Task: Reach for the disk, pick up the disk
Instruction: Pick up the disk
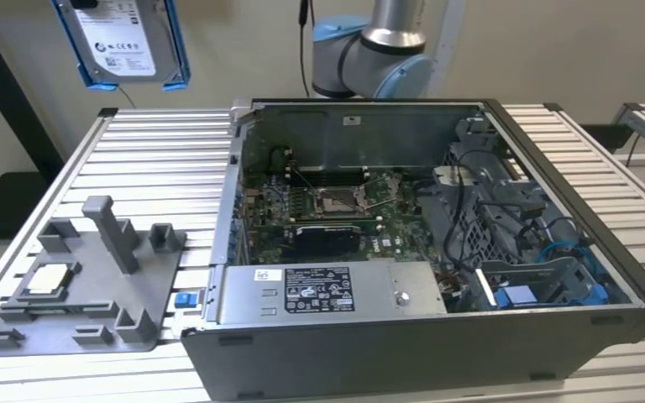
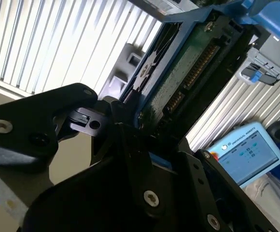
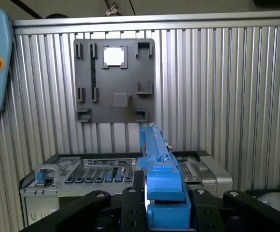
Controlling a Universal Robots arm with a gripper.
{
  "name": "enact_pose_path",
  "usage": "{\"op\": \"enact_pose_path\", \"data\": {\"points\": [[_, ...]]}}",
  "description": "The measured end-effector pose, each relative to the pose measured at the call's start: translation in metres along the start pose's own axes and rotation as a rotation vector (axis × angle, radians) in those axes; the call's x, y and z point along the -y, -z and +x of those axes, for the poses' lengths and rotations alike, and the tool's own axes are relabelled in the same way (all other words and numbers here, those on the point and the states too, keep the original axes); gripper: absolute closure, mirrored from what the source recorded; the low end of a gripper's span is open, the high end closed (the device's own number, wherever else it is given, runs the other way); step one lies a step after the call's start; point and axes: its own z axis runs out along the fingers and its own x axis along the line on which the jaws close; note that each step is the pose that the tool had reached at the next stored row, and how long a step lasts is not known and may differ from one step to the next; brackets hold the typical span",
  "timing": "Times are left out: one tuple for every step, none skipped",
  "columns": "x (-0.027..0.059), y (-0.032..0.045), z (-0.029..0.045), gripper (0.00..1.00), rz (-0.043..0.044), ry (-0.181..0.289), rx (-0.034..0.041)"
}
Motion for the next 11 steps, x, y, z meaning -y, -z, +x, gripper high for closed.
{"op": "enact_pose_path", "data": {"points": [[0.0027,-0.0002,-0.0001,1.0,-0.0001,0.0,0.0],[0.0054,-0.0004,-0.0003,1.0,-0.0001,0.0,0.0],[0.0081,-0.0007,-0.0004,1.0,-0.0001,0.0,0.0],[0.011,-0.0009,-0.0006,1.0,-0.0002,0.0,-0.0001],[0.0141,-0.0011,-0.0007,1.0,-0.0003,0.0,0.0],[0.017,-0.0013,-0.0009,1.0,-0.0004,0.0,0.0],[0.0199,-0.0016,-0.0011,1.0,-0.0004,0.0,0.0],[0.0228,-0.0018,-0.0012,1.0,-0.0005,0.0,0.0],[0.0257,-0.002,-0.0013,1.0,-0.0005,0.0,-0.0001],[0.0287,-0.0023,-0.0015,1.0,-0.0006,0.0,0.0],[0.0314,-0.0025,-0.0016,1.0,-0.0006,0.0,0.0]]}}
